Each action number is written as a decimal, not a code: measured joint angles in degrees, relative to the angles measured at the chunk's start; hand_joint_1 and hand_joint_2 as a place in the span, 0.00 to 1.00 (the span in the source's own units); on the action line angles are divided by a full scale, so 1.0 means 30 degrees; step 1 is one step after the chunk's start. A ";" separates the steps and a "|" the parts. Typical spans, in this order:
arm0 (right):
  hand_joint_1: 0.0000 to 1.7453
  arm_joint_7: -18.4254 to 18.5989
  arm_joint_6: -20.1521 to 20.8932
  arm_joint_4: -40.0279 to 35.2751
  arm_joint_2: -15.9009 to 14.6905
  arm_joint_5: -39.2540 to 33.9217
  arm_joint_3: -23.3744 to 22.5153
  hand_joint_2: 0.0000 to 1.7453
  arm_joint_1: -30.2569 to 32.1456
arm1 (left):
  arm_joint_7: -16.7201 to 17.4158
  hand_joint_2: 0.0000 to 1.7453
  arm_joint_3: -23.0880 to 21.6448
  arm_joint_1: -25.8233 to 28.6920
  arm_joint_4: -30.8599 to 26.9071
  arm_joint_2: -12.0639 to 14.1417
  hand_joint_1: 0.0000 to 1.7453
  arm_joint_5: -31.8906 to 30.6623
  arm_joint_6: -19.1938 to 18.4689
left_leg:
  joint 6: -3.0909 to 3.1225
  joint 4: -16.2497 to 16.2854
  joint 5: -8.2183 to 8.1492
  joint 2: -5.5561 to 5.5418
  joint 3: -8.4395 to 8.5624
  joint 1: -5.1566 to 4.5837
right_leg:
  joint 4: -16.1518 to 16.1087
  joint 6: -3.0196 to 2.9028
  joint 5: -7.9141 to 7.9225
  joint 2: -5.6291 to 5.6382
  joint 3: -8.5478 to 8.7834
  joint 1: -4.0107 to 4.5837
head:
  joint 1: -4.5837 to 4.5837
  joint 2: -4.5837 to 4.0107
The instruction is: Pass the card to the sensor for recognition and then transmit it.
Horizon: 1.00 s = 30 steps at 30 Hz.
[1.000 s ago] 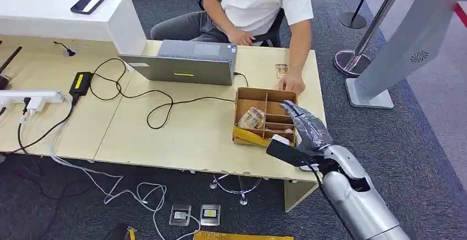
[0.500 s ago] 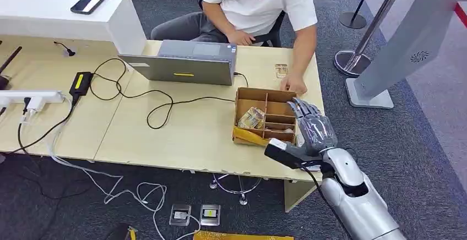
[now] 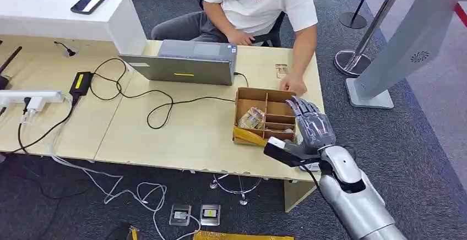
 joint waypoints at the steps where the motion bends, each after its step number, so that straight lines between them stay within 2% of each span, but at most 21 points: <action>1: 0.00 -0.0094 0.0000 0.0115 0.0058 -0.0036 0.0000 1.00 -0.0015 | 0.0000 1.00 -0.0007 0.0000 0.0000 0.0000 0.00 0.0036 0.0007 | 0.0000 0.0000 0.0000 0.0000 0.0000 0.0000 | 0.0000 0.0000 0.0000 0.0001 -0.0001 0.0000 | 0.0000 0.0000; 11: 0.00 -0.0757 -0.0102 0.1224 0.0467 -0.0269 -0.0087 1.00 -0.0220 | 0.0000 1.00 -0.0015 -0.0001 0.0000 -0.0066 0.00 0.0175 0.0007 | 0.0000 0.0000 0.0000 0.0000 0.0000 0.0000 | 0.0000 0.0000 0.0000 0.0001 0.0000 0.0000 | 0.0000 -0.0007; 28: 0.00 -0.1071 -0.0306 0.2710 0.1282 -0.0481 -0.0036 1.00 -0.0356 | 0.0000 1.00 -0.0022 0.0001 0.0000 -0.0182 0.00 0.0299 0.0044 | 0.0000 0.0000 0.0000 0.0000 -0.0001 0.0000 | 0.0000 0.0000 0.0000 0.0002 -0.0002 0.0000 | 0.0001 -0.0007; 29: 0.96 -0.1071 -0.0306 0.2775 0.1311 -0.0481 -0.0029 1.00 -0.0357 | 0.0000 1.00 -0.0022 0.0000 0.0000 -0.0189 0.00 0.0299 0.0036 | 0.0000 0.0000 0.0000 0.0000 0.0001 0.0000 | 0.0000 0.0000 0.0000 0.0002 -0.0001 0.0000 | 0.0000 -0.0007; 30: 1.00 -0.1071 -0.0306 0.2827 0.1333 -0.0481 -0.0014 1.00 -0.0357 | 0.0000 1.00 -0.0022 0.0000 0.0000 -0.0189 0.00 0.0299 0.0036 | 0.0000 0.0000 0.0000 0.0000 0.0000 0.0000 | 0.0000 0.0000 0.0000 0.0001 -0.0001 0.0000 | 0.0000 -0.0007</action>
